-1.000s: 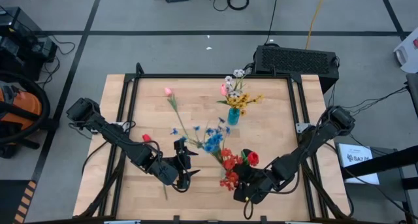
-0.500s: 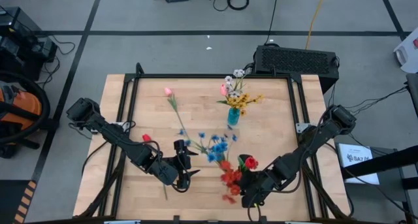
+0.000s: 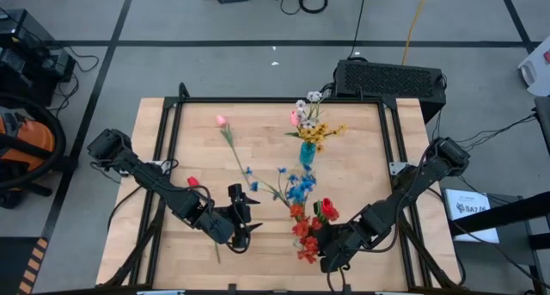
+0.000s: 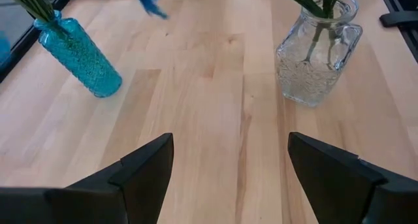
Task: Sort flowers into vase by color
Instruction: Adjust the transparent vase
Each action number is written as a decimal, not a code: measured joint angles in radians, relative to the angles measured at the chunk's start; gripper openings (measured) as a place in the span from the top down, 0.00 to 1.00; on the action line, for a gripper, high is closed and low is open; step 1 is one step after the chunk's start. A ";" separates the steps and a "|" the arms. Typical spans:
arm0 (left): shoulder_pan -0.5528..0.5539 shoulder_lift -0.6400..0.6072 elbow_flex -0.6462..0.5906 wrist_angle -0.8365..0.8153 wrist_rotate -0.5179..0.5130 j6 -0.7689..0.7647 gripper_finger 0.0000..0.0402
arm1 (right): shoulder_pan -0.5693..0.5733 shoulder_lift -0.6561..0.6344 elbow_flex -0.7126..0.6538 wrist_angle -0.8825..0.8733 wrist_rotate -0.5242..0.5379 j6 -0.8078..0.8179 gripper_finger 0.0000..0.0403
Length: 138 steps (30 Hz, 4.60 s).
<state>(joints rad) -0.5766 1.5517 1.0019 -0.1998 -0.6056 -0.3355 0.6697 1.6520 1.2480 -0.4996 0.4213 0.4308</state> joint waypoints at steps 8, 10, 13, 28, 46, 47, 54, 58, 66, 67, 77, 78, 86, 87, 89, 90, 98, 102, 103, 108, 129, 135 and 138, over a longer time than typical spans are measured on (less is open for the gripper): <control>0.000 0.000 0.000 0.047 0.002 0.000 0.24 | 0.002 -0.015 0.000 -0.002 -0.008 0.002 0.56; 0.000 0.000 0.000 0.088 0.003 -0.001 0.24 | 0.002 -0.015 0.000 -0.004 -0.008 0.002 0.56; -0.003 0.000 0.000 0.157 0.003 0.000 0.24 | 0.002 -0.015 0.000 -0.009 -0.008 0.002 0.56; -0.022 0.208 0.151 0.396 0.006 0.081 0.24 | 0.003 -0.015 0.000 -0.049 -0.032 0.056 0.56; -0.090 0.527 0.490 0.295 -0.061 -0.195 0.24 | 0.003 -0.014 0.000 -0.089 -0.031 0.035 0.56; -0.093 0.540 0.503 0.274 -0.077 -0.222 0.24 | 0.003 -0.014 0.000 -0.089 -0.031 0.030 0.56; -0.083 0.580 0.513 0.228 -0.138 -0.287 0.24 | 0.003 -0.014 0.000 -0.087 -0.031 0.018 0.56; -0.062 0.594 0.513 0.225 -0.128 -0.287 0.24 | 0.003 -0.014 0.000 -0.087 -0.031 0.001 0.56; -0.018 0.612 0.513 0.278 -0.076 -0.286 0.24 | 0.001 -0.014 0.000 -0.085 -0.027 -0.002 0.56; -0.015 0.614 0.513 0.275 -0.076 -0.285 0.24 | 0.000 -0.014 0.000 -0.085 -0.027 -0.002 0.56; 0.020 0.615 0.513 0.268 -0.076 -0.204 0.25 | 0.000 -0.014 0.000 -0.083 -0.027 0.002 0.56; 0.021 0.615 0.513 0.268 -0.076 -0.204 0.25 | 0.000 -0.014 0.000 -0.083 -0.027 0.002 0.56; 0.028 0.615 0.513 0.266 -0.085 -0.199 0.34 | 0.000 -0.014 0.000 -0.081 -0.027 0.002 0.56; 0.028 0.615 0.513 0.266 -0.085 -0.199 0.37 | 0.000 -0.014 0.000 -0.081 -0.027 0.002 0.56; 0.028 0.615 0.513 0.262 -0.086 -0.198 0.43 | 0.000 -0.014 0.000 -0.081 -0.027 0.002 0.56; 0.029 0.615 0.513 0.261 -0.086 -0.198 0.45 | 0.000 -0.014 0.000 -0.081 -0.027 0.002 0.56; 0.033 0.613 0.513 0.241 -0.096 -0.198 0.59 | 0.000 -0.014 0.000 -0.082 -0.028 0.002 0.56; 0.033 0.613 0.513 0.240 -0.095 -0.200 0.59 | 0.000 -0.014 0.000 -0.082 -0.028 0.016 0.56; 0.033 0.613 0.513 0.239 -0.095 -0.200 0.58 | 0.000 -0.014 0.000 -0.082 -0.029 0.025 0.56; 0.033 0.613 0.513 0.223 -0.095 -0.200 0.57 | 0.000 -0.014 0.000 -0.096 -0.036 0.041 0.56; 0.033 0.612 0.513 0.200 -0.095 -0.202 0.56 | 0.014 -0.047 0.002 -0.294 -0.110 0.197 0.56; 0.033 0.612 0.513 0.198 -0.101 -0.201 0.56 | 0.034 -0.132 0.001 -0.300 -0.107 0.239 0.56; 0.033 0.612 0.513 0.196 -0.106 -0.200 0.56 | 0.048 -0.146 0.001 -0.254 -0.113 0.238 0.56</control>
<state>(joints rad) -0.5434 2.1641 1.5146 -0.0033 -0.7116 -0.5358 0.7174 1.5063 1.2491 -0.7535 0.3079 0.6691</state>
